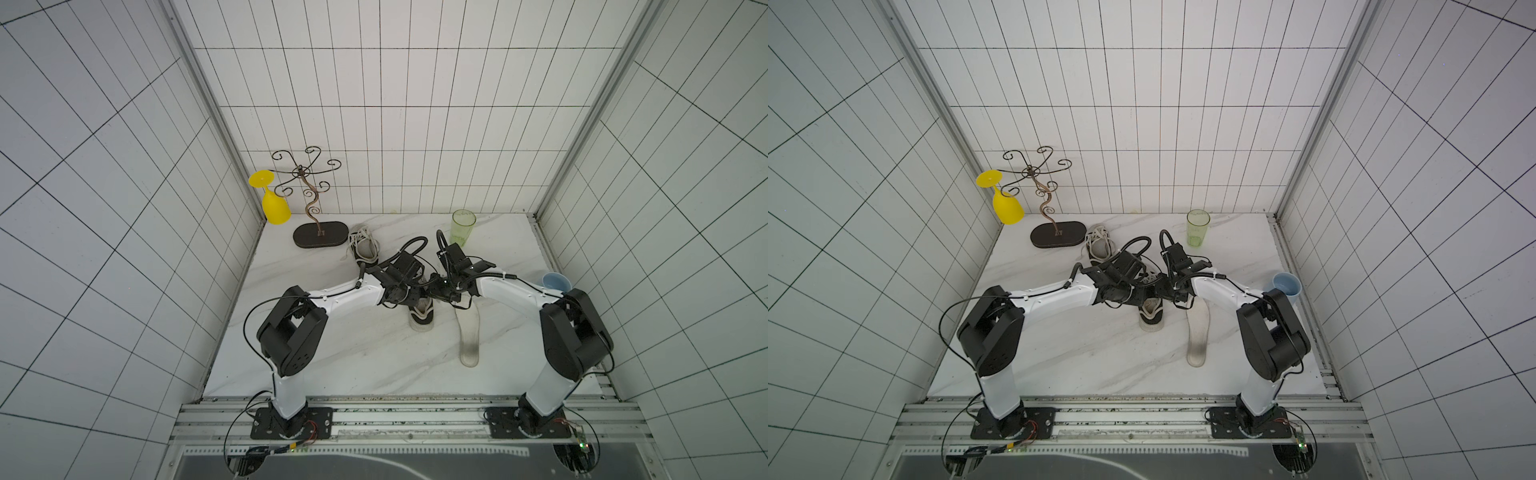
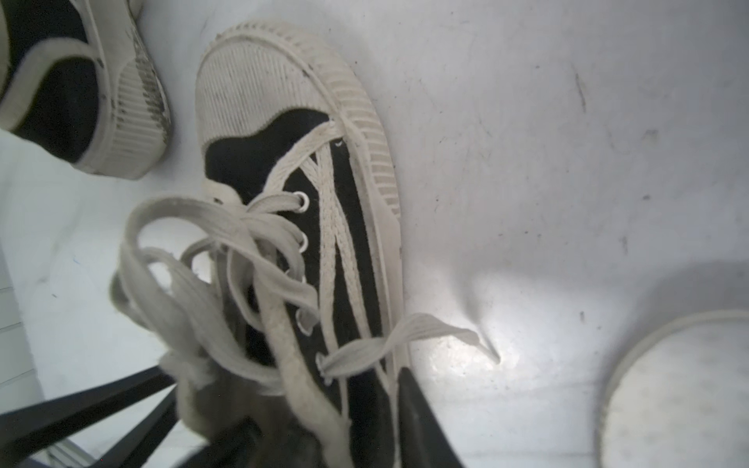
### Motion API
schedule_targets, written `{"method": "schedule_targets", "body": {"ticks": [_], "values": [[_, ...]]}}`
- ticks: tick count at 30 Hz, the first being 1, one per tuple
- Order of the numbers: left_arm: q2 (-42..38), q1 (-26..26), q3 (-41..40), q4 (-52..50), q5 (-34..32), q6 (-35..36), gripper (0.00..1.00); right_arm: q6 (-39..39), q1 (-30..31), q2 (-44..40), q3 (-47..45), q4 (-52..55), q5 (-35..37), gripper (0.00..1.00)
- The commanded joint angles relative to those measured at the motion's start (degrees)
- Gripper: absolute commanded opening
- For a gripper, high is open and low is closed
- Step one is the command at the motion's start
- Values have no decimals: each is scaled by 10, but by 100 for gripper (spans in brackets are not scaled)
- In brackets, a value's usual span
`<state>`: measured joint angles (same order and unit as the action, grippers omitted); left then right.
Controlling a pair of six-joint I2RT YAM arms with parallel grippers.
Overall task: Insert the insole into the shoe
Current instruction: Adjust the shoe at the center of the board.
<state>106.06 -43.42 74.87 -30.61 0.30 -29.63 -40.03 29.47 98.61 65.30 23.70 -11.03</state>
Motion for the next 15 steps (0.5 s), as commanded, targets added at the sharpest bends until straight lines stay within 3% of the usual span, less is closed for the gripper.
{"method": "schedule_targets", "body": {"ticks": [1, 2, 4, 9, 15], "values": [[-3, 15, -9, 18, -43, -4, 14, -1, -16, -6, -40, 2, 21, 17], [-17, 23, -28, 30, -33, -6, 7, 4, -19, -8, -46, 4, 22, 12], [-54, 42, -75, 63, 3, -19, 1, 15, -30, -10, -57, 4, 26, 6], [-138, 84, -202, 142, 118, -86, 0, 41, -62, -20, -89, -25, 21, 0], [-121, 50, -255, 155, 171, -101, 5, 80, -79, -23, -98, -115, -28, 0]]}}
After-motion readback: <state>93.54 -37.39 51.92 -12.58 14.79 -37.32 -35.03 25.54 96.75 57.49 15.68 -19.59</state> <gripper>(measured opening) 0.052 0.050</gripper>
